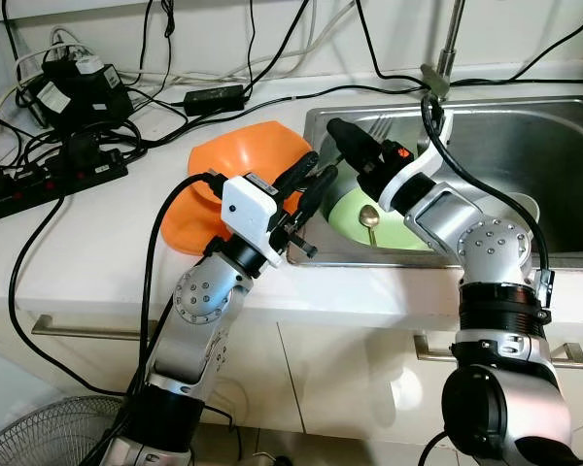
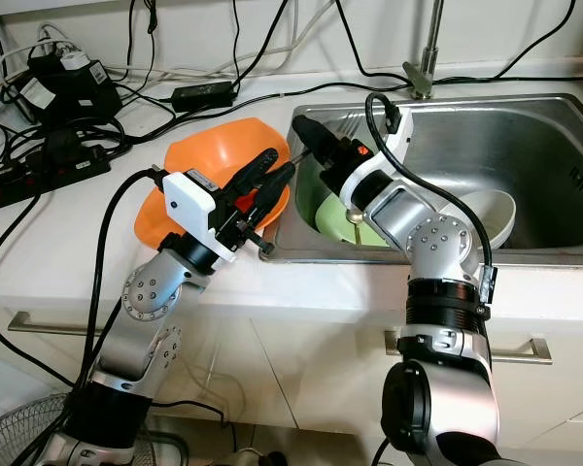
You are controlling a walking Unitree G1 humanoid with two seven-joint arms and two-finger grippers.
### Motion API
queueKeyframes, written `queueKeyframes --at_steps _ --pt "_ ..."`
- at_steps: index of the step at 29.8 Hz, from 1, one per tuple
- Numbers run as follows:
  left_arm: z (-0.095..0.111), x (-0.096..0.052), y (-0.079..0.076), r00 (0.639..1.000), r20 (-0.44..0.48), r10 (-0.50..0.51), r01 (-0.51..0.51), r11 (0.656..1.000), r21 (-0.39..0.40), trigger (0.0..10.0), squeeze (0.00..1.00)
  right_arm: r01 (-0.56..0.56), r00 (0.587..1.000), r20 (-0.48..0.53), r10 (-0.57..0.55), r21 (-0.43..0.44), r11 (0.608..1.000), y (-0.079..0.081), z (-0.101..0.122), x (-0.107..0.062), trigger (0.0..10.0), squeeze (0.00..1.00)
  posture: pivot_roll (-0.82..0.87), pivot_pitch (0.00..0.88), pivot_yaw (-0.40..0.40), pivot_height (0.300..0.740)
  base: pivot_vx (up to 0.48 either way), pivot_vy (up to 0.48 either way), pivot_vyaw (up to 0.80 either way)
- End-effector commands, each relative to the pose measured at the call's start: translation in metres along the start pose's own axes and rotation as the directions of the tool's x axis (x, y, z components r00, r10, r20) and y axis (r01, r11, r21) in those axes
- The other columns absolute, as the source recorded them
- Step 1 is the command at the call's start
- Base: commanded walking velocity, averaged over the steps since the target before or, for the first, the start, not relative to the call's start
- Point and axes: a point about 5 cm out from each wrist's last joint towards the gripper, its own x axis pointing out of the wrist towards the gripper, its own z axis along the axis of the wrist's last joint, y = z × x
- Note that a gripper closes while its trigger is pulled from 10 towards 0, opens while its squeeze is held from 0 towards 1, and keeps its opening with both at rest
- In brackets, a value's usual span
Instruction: Kitchen organization
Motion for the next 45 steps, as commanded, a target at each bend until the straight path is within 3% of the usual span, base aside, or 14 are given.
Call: queueKeyframes --at_steps 1,23,24,25,26,27,29,30,31,32,33,43,45 --pt "0.001 -0.004 0.011 0.999 -0.003 0.032 -0.032 0.999 0.026 0.0 0.0 0.023 1.0 -0.002 -0.023 0.014 1.0 -0.002 0.001 0.001 0.0 0.0 -0.05 0.028 0.144 0.74 0.0 0.0 0.0" --pt "-0.005 -0.007 0.012 0.999 -0.031 0.034 -0.033 0.999 0.041 0.0 0.0 0.06 0.998 -0.02 -0.058 0.066 0.996 -0.007 -0.001 0.002 0.0 0.0 -0.05 0.027 0.145 0.74 0.0 0.0 0.0" --pt "-0.006 -0.007 0.012 0.999 -0.034 0.035 -0.034 0.999 0.041 0.0 0.58 0.061 0.998 -0.02 -0.06 0.066 0.996 -0.008 -0.001 0.002 0.0 0.0 -0.05 0.027 0.146 0.74 0.0 0.0 0.0" --pt "-0.006 -0.007 0.012 0.999 -0.039 0.035 -0.034 0.998 0.044 0.0 1.0 0.064 0.998 -0.02 -0.063 0.066 0.996 -0.008 -0.001 0.002 0.0 0.0 -0.05 0.026 0.144 0.74 0.0 0.0 0.0" --pt "-0.006 -0.007 0.012 0.999 -0.039 0.035 -0.034 0.998 0.044 0.0 1.0 0.064 0.998 -0.02 -0.063 0.066 0.996 -0.008 -0.001 0.002 0.0 0.0 -0.05 0.026 0.144 0.74 0.0 0.0 0.0" --pt "-0.007 -0.007 0.013 0.998 -0.043 0.037 -0.035 0.998 0.042 2.7 1.0 0.068 0.998 -0.022 -0.067 0.061 0.996 -0.009 -0.002 0.002 0.0 0.0 -0.05 0.026 0.144 0.74 0.0 0.0 0.0" --pt "-0.007 -0.007 0.013 0.998 -0.043 0.037 -0.035 0.998 0.042 2.7 1.0 0.068 0.998 -0.022 -0.067 0.061 0.996 -0.009 -0.002 0.002 0.0 0.0 -0.05 0.026 0.144 0.74 0.0 0.0 0.0" --pt "-0.007 -0.006 0.013 0.998 -0.048 0.038 -0.036 0.999 0.04 6.2 1.0 0.075 0.997 -0.025 -0.074 0.054 0.996 -0.01 -0.003 0.002 0.0 0.0 -0.05 0.026 0.143 0.74 0.0 0.0 0.0" --pt "-0.007 -0.006 0.013 0.998 -0.048 0.038 -0.036 0.999 0.04 6.2 1.0 0.075 0.997 -0.025 -0.074 0.054 0.996 -0.01 -0.003 0.002 0.0 0.0 -0.05 0.026 0.143 0.74 0.0 0.0 0.0" --pt "-0.007 -0.006 0.013 0.998 -0.051 0.037 -0.035 0.999 0.041 7.1 1.0 0.077 0.997 -0.026 -0.076 0.053 0.996 -0.01 -0.003 0.002 0.0 0.0 -0.05 0.026 0.143 0.74 0.0 0.0 0.0" --pt "-0.008 -0.005 0.013 0.998 -0.057 0.033 -0.031 0.999 0.04 10.0 1.0 0.078 0.997 -0.026 -0.076 0.051 0.996 -0.009 -0.003 0.002 0.0 0.0 -0.05 0.026 0.143 0.74 0.0 0.0 0.0" --pt "-0.011 -0.005 0.013 0.996 -0.088 0.03 -0.028 0.999 0.029 10.0 1.0 0.093 0.996 -0.018 -0.092 0.032 0.995 -0.011 -0.002 0.003 0.0 0.0 -0.04 0.028 0.142 0.74 0.0 0.0 0.0" --pt "-0.01 -0.004 0.012 0.995 -0.102 0.011 -0.012 1.0 -0.008 10.0 1.0 0.106 0.994 0.02 -0.106 0.013 0.994 -0.012 0.003 0.003 0.0 0.0 -0.04 0.028 0.142 0.74 0.0 0.0 0.0"
